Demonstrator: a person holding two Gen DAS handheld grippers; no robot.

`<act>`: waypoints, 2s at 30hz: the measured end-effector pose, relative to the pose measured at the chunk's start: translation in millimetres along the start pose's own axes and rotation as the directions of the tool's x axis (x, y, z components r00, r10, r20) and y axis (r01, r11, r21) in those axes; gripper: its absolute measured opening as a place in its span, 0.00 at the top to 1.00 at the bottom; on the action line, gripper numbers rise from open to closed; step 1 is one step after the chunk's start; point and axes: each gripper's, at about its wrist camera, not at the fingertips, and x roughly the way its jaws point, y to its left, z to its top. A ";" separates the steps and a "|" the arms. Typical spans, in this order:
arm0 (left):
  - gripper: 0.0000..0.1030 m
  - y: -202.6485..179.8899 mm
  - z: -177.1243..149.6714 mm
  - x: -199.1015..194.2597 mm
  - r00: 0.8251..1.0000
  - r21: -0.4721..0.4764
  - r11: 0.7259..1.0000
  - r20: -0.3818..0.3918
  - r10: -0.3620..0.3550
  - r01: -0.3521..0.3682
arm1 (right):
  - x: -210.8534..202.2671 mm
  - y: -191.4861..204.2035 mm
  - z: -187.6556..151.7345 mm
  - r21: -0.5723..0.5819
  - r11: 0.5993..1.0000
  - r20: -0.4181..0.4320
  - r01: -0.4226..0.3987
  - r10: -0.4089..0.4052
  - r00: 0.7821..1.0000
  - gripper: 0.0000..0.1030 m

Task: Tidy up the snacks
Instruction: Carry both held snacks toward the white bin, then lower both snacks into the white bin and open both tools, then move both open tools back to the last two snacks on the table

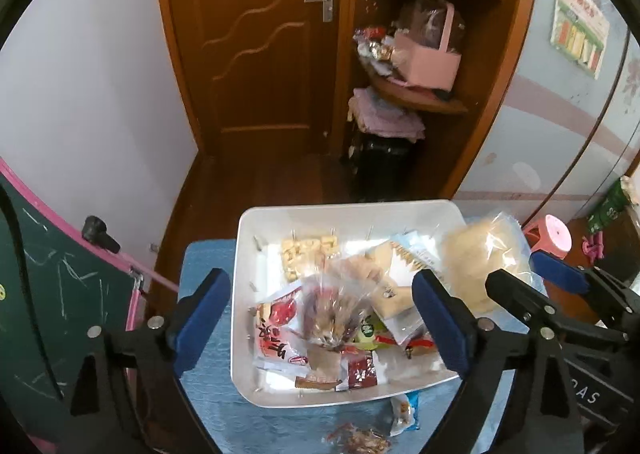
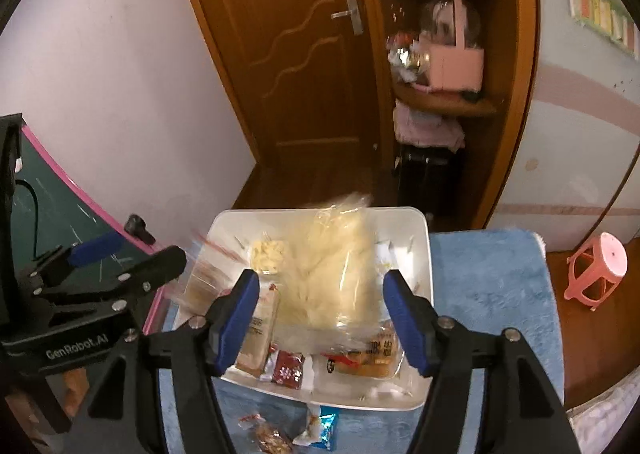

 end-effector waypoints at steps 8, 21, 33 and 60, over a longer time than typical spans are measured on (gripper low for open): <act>0.11 7.0 -12.6 20.4 0.998 -0.025 0.999 -0.046 0.032 -0.033 | 11.8 -10.3 -13.1 0.028 1.000 -0.025 0.007 -0.006 1.000 0.35; 0.11 1.5 -20.7 8.1 0.998 -0.023 0.999 -0.026 0.048 -0.049 | -2.0 -15.4 -17.1 0.054 0.999 0.003 -0.005 0.005 1.000 0.35; 0.11 -16.4 -39.7 -19.1 0.999 -0.012 0.999 0.000 0.052 -0.052 | -29.6 -17.7 -35.3 0.048 0.999 0.020 -0.014 0.013 1.000 0.35; 0.11 -4.6 -179.8 -10.0 0.981 -0.162 0.983 -0.187 0.058 -0.089 | -34.5 -26.9 -131.0 0.071 0.997 -0.111 -0.031 0.038 0.993 0.35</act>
